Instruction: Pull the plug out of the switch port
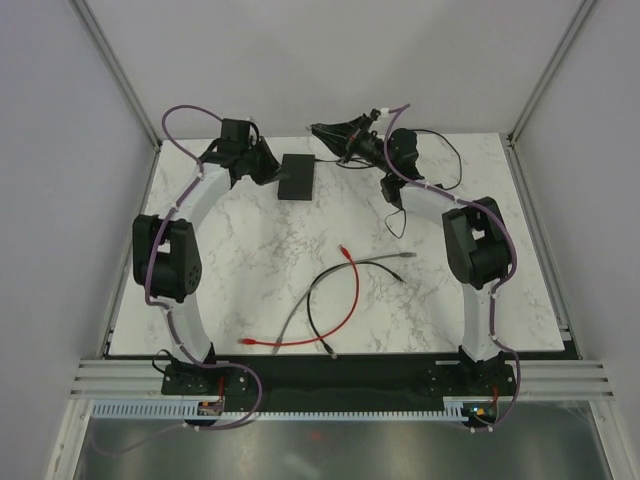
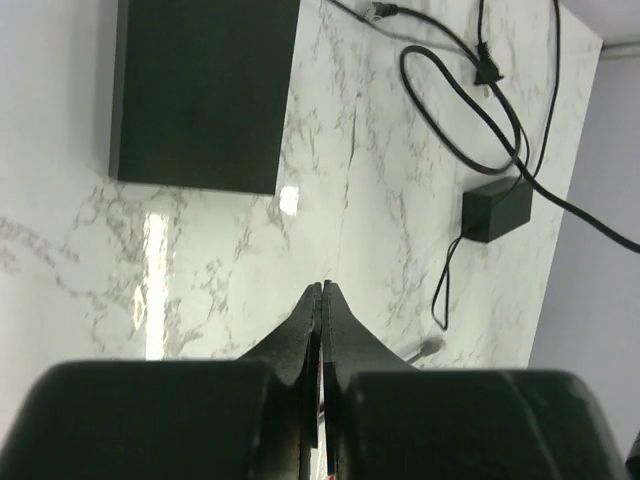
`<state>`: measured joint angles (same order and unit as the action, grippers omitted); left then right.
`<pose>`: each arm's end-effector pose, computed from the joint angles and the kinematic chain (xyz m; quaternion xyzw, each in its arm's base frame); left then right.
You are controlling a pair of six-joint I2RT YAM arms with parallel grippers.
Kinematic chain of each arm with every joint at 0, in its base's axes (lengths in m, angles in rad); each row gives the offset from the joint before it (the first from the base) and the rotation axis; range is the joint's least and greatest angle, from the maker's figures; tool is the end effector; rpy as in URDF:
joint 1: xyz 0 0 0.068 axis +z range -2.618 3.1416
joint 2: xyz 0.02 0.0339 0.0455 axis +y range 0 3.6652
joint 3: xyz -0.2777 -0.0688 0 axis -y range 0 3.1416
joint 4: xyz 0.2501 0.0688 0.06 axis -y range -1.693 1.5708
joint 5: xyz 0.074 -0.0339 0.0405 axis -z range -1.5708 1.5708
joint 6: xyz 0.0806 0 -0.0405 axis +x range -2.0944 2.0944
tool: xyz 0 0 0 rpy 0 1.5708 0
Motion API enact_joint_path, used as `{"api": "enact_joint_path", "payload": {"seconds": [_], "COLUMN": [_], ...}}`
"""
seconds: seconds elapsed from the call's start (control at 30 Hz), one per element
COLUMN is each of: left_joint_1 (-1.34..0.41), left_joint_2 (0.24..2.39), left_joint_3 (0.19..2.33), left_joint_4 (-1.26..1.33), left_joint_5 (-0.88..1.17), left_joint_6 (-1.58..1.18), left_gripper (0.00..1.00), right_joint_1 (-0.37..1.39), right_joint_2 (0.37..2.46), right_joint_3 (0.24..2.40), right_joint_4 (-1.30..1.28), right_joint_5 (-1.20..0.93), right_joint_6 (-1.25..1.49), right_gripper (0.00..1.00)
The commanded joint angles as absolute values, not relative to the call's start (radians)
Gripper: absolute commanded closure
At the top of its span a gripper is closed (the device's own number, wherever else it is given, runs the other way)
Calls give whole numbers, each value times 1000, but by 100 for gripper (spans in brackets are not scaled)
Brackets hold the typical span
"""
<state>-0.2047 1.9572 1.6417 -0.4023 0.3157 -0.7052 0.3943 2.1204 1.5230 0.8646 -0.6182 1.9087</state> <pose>0.4791 -0.1250 0.2511 -0.1597 0.8872 -0.3081 0.3041 0.4809 0.2507 0.2961 0.2212 0.5861 0.7668 0.1398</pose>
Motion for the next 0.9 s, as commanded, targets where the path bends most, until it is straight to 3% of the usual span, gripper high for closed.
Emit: {"api": "enact_joint_path", "payload": {"seconds": [0.0,0.23,0.57,0.7,0.8,0.87], "left_joint_1": [-212,-216,-215,-215,-216,-215], "left_joint_2": [1864,1662,1549,1543,1542,1542], "left_joint_3": [1554,1411,1342,1345,1344,1339], "left_joint_4": [-485,-531,-571,-575,-577,-577], "left_joint_5": [278,250,210,207,212,212], "left_joint_6": [-583,-528,-523,-523,-525,-525], "left_gripper": [98,98,98,98,98,98], "right_joint_1": [388,387,364,364,361,359], "right_joint_2": [2043,1896,1747,1671,1597,1572], "right_joint_3": [1485,1483,1511,1549,1540,1510], "right_joint_4": [1069,988,864,727,470,459], "right_joint_5": [-652,-725,-845,-940,-956,-957], "right_joint_6": [2066,2036,1924,1835,1711,1706], "right_gripper": [100,100,100,100,100,100]}}
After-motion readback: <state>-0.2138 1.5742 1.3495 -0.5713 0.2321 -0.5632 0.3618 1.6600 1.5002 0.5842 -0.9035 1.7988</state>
